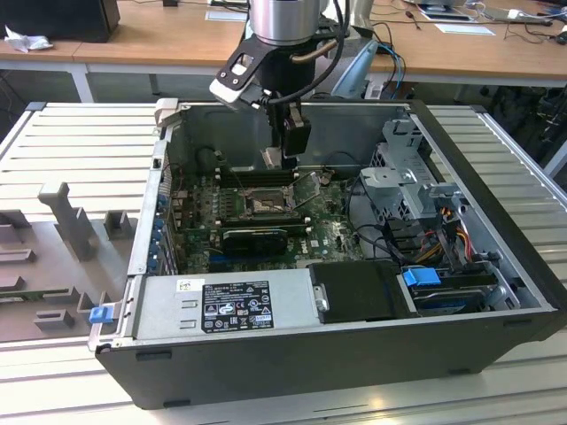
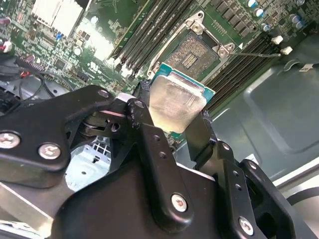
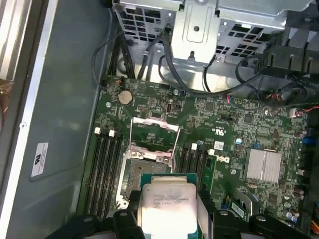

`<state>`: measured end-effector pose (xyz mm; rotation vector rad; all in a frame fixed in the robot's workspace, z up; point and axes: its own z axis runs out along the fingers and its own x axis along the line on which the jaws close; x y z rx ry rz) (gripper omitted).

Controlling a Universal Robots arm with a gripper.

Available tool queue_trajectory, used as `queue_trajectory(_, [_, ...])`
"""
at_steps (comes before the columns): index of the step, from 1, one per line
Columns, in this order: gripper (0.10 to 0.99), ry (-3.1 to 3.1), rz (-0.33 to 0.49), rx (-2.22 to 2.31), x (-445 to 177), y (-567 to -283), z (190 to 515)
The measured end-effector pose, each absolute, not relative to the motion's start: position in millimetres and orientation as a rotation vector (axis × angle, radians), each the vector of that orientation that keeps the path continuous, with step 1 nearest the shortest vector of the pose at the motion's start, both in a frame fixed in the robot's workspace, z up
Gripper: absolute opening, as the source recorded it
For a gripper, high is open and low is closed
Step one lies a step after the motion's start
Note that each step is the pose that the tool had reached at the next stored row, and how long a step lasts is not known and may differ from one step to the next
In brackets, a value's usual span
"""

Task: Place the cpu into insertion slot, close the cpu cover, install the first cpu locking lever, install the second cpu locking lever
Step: 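Place the cpu into insertion slot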

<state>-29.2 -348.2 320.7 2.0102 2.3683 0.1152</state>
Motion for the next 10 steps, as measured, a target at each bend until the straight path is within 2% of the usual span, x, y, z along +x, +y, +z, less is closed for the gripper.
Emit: queue_trajectory(10, [0.529, 2.359, 0.111, 2.026, -29.1, -348.2, 309.8])
